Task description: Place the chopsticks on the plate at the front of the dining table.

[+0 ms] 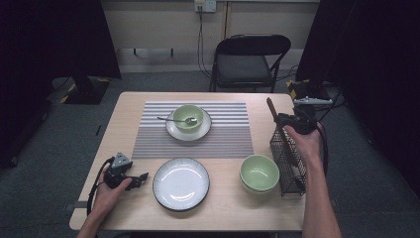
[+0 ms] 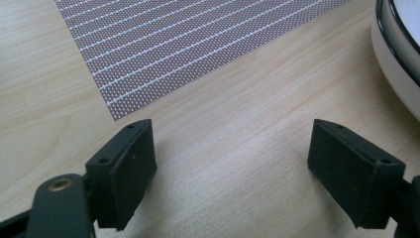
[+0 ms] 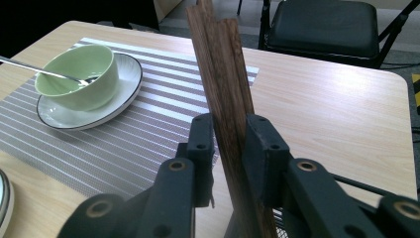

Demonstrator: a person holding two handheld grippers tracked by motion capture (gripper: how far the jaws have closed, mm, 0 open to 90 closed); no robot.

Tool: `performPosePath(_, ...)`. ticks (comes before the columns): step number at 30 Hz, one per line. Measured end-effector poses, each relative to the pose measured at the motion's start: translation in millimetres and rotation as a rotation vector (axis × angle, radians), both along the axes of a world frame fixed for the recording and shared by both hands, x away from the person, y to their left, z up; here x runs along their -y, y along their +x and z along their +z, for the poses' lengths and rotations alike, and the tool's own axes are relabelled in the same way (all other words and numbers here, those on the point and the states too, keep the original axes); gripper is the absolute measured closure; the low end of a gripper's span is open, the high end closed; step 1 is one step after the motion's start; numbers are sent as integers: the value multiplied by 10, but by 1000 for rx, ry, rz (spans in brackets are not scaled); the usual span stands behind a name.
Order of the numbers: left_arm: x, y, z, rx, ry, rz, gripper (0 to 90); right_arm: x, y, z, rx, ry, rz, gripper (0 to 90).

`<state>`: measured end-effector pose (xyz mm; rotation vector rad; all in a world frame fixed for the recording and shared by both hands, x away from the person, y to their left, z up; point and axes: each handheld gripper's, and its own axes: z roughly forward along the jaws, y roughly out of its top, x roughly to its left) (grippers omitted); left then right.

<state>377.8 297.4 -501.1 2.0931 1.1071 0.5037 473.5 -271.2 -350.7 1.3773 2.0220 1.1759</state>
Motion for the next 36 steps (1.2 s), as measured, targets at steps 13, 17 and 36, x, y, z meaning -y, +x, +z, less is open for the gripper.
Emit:
performPosePath(13,0,0,0,0,0,0,182,-41,-67,29,18,1,9,796)
performPosePath(17,0,0,0,0,0,0,182,-30,-95,0,19,16,29,791)
performPosePath(36,0,0,0,0,-1,1,181,18,-298,10,6,36,84,710)
